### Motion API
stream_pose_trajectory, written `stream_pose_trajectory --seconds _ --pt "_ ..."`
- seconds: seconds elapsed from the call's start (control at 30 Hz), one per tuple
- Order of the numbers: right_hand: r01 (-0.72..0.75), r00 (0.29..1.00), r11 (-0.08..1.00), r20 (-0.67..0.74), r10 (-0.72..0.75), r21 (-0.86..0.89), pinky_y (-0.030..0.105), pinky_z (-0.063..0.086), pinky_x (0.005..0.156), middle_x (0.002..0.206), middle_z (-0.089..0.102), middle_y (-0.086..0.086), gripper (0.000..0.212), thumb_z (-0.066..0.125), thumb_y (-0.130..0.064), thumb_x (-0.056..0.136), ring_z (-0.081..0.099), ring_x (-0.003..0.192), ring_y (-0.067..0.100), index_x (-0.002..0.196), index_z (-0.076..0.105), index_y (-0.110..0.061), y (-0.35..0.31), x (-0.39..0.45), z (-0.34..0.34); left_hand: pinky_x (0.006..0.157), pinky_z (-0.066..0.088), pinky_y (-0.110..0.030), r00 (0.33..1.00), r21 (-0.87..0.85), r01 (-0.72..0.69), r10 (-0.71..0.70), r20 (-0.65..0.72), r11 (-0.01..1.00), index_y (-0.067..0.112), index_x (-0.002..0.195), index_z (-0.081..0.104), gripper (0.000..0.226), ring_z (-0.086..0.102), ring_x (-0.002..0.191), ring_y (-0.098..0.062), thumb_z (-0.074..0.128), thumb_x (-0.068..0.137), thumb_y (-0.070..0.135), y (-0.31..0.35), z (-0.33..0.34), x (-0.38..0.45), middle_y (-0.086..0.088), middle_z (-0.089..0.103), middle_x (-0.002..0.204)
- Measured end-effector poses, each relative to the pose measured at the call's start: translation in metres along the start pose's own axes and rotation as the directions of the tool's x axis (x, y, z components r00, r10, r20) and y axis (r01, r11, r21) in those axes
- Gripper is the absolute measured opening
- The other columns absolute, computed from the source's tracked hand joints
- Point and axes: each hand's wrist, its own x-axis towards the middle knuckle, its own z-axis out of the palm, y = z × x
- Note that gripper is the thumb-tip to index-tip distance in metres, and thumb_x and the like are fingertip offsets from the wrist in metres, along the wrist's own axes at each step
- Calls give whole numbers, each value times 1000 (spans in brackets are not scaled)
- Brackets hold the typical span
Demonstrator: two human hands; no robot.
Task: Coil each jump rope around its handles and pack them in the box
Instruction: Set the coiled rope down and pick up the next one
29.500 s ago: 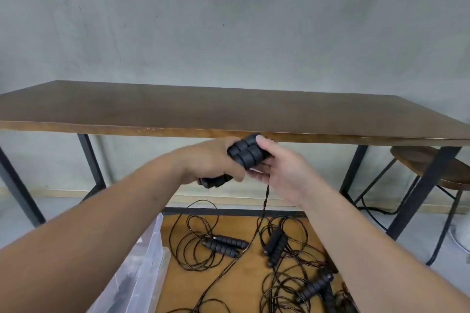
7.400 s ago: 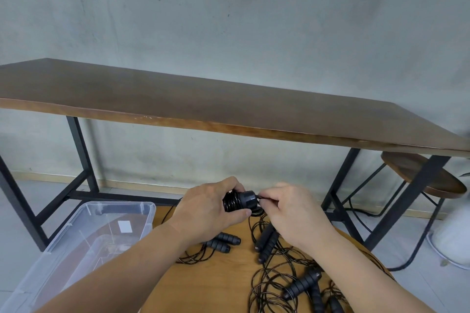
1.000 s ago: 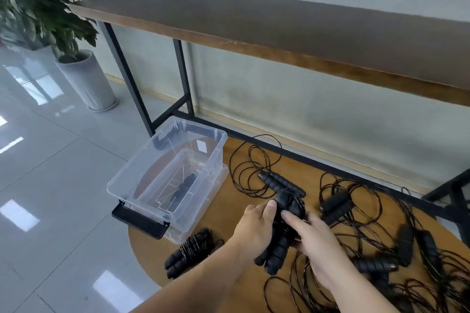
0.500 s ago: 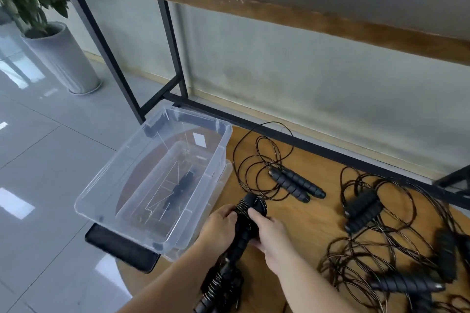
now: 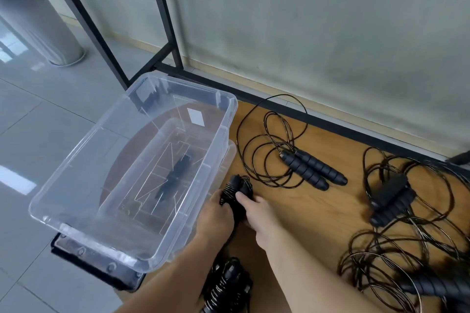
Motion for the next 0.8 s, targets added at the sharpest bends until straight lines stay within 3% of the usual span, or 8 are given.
stream_pose_trajectory --seconds 0.13,0.27,0.47,0.6,0.7,0.8 --pt "13 1000 1000 -23 -14 -26 43 55 95 114 70 1 87 72 -64 57 67 104 21 132 59 -22 3 5 4 99 40 -30 999 55 -49 49 -4 997 21 146 40 47 51 121 -23 39 100 13 -3 3 -3 -6 51 137" --pt "5 999 996 -46 -9 -85 43 52 99 122 67 4 90 70 -64 63 63 110 23 138 53 -19 -2 -3 3 109 29 -28 995 81 -97 99 -27 992 20 150 35 49 38 137 -19 38 101 12 -1 3 -4 -1 39 151" --pt "28 1000 996 -10 -29 -86 41 51 98 109 69 -2 48 68 -47 87 63 105 18 125 62 -18 -1 -15 -5 95 27 -17 974 133 -187 201 -101 973 20 147 38 52 42 129 -14 39 98 5 -5 6 -7 4 40 144" --pt "7 999 997 -35 -10 -75 43 48 103 114 64 -3 41 63 -48 90 59 110 19 121 60 -21 -3 -27 -17 105 35 -25 967 150 -207 225 -117 967 21 147 39 51 45 129 -17 40 98 6 -5 11 -16 4 37 147" --pt "-3 998 999 -55 0 -55 39 53 97 99 63 -1 27 60 -43 94 61 93 15 110 60 -21 -6 -34 -26 105 39 -29 957 143 -233 253 -143 962 23 142 44 46 46 128 -17 41 99 7 -4 15 -21 5 39 144" --pt "6 997 998 -79 -11 -60 36 54 93 102 65 0 28 60 -42 95 62 93 14 114 60 -22 -6 -43 -33 108 40 -33 924 183 -309 340 -173 933 22 135 53 42 47 126 -17 45 97 7 -2 22 -28 5 45 140"
